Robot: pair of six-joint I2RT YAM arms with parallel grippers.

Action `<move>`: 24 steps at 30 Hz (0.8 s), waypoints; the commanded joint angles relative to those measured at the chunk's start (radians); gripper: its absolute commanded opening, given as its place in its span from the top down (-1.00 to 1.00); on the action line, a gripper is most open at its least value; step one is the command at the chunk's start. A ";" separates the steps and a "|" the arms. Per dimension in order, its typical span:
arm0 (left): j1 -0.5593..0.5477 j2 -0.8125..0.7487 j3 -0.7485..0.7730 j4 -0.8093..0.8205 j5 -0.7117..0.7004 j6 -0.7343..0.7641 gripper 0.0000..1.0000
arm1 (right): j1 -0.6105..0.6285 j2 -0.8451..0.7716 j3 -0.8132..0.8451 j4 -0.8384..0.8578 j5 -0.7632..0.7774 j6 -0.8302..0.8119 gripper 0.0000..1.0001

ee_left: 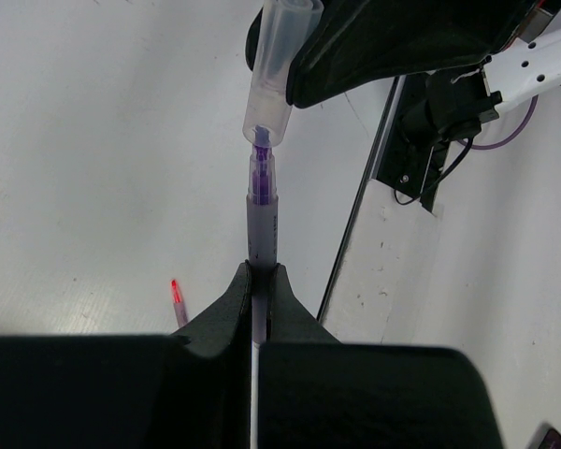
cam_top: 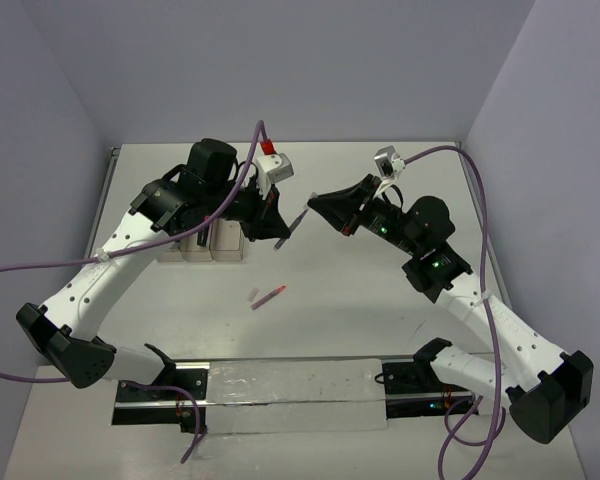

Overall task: Sort the stationery into containers
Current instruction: Close the pen cap on the pen.

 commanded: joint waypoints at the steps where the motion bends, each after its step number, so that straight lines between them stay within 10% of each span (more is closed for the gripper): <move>1: 0.005 -0.020 0.020 0.031 0.000 0.000 1.00 | 0.008 -0.002 0.037 0.009 0.026 -0.026 1.00; 24: 0.005 -0.008 0.048 0.048 0.000 -0.012 1.00 | 0.007 0.015 0.014 0.063 0.000 0.038 1.00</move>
